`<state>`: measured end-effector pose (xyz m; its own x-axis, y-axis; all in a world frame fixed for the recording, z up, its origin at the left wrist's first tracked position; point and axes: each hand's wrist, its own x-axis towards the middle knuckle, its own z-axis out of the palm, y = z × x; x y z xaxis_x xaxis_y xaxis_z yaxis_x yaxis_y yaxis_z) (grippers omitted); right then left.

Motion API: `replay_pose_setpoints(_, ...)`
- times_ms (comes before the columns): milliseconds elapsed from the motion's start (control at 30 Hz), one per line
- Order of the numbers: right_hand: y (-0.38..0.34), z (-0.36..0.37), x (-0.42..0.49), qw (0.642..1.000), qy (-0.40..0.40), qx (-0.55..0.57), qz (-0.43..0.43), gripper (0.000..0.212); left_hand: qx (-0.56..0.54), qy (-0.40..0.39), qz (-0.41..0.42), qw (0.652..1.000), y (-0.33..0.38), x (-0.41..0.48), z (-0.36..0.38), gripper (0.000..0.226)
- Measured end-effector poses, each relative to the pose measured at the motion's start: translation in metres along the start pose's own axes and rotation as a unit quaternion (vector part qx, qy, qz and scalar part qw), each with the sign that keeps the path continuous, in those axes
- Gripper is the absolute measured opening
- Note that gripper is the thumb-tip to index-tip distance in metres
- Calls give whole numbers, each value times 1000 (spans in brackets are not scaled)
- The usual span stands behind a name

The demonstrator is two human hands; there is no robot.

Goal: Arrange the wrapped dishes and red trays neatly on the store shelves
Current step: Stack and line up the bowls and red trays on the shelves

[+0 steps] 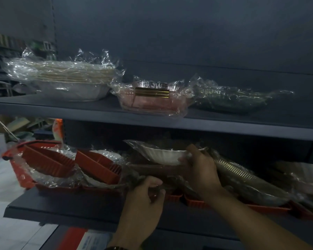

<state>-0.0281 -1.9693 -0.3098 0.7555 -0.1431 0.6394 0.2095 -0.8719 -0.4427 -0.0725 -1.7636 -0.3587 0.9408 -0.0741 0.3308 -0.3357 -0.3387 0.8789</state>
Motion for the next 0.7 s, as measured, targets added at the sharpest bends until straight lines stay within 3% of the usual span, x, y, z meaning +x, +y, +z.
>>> replay_pose_setpoints(267,-16,-33,-38,996,50,35,-58,12,-148,84,-41,984,5,-5,-13,44)
replay_pose_setpoints(433,-26,-42,-80,996,51,57,-54,18,-242,92,-48,965,14,-19,-33,85)
replay_pose_setpoints(600,-27,-35,-117,993,65,54,-85,31,-398,90,-114,906,26,-35,-42,64)
replay_pose_setpoints(700,-31,-31,-133,992,54,63,-93,27,-383,104,-125,909,21,-46,-45,44)
